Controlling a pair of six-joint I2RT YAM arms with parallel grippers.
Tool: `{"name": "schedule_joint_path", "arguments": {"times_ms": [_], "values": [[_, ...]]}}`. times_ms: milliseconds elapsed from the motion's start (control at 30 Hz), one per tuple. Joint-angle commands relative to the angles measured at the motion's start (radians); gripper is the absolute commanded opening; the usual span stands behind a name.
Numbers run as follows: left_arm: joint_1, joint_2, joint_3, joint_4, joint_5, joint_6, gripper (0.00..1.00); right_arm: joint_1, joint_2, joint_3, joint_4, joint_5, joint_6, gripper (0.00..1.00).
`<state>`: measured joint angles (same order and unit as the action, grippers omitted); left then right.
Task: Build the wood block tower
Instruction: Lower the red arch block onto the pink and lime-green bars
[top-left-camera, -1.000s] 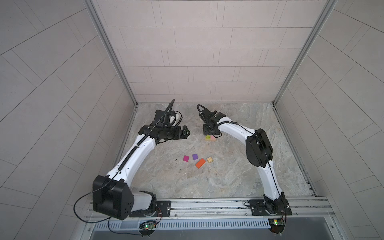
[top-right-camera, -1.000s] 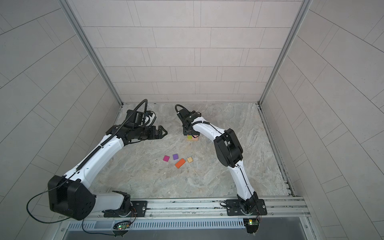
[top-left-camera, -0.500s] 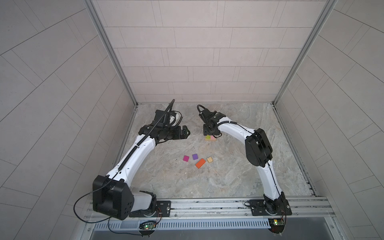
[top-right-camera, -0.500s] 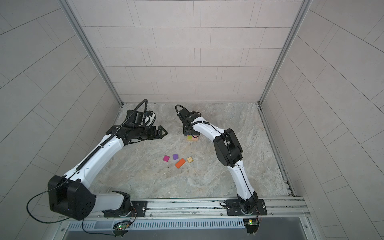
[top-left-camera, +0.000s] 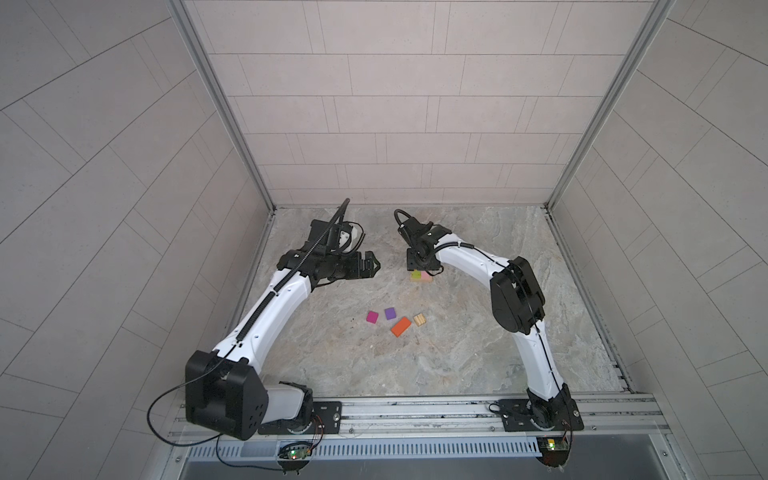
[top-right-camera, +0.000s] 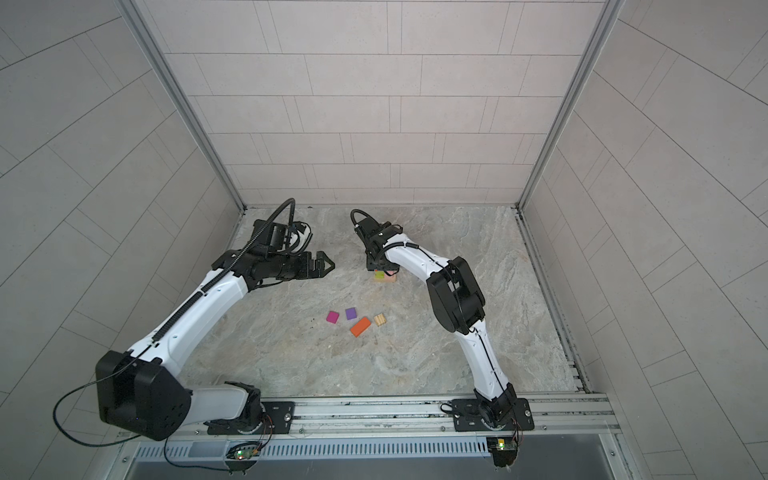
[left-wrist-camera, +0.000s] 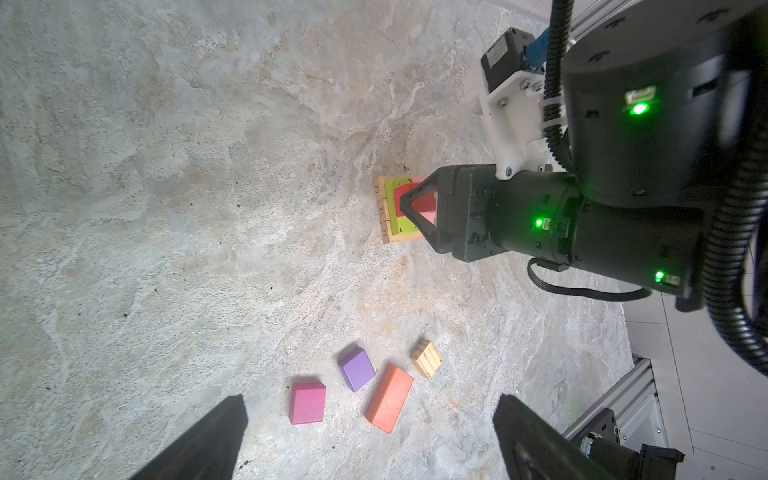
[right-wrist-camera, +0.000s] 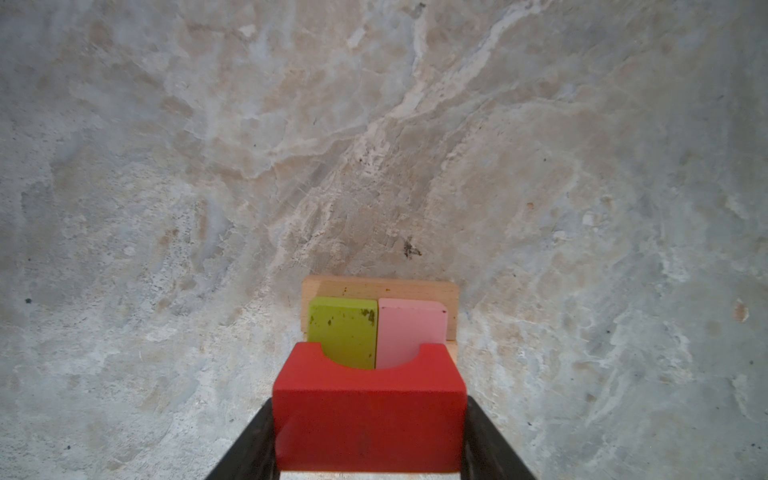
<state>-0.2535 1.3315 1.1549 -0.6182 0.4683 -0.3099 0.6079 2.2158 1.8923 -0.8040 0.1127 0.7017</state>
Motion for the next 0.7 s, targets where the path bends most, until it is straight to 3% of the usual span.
{"name": "schedule_joint_path", "arguments": {"times_ms": [0, 667], "values": [[0.007, 0.004, -0.013, 0.000, 0.006, -0.003, 1.00, -0.002, 0.007, 0.012, -0.006, 0.013, 0.018, 0.37], [0.006, 0.004, -0.012, -0.001, 0.004, -0.002, 1.00, -0.003, 0.001, 0.010, -0.006, 0.013, 0.019, 0.45]]}}
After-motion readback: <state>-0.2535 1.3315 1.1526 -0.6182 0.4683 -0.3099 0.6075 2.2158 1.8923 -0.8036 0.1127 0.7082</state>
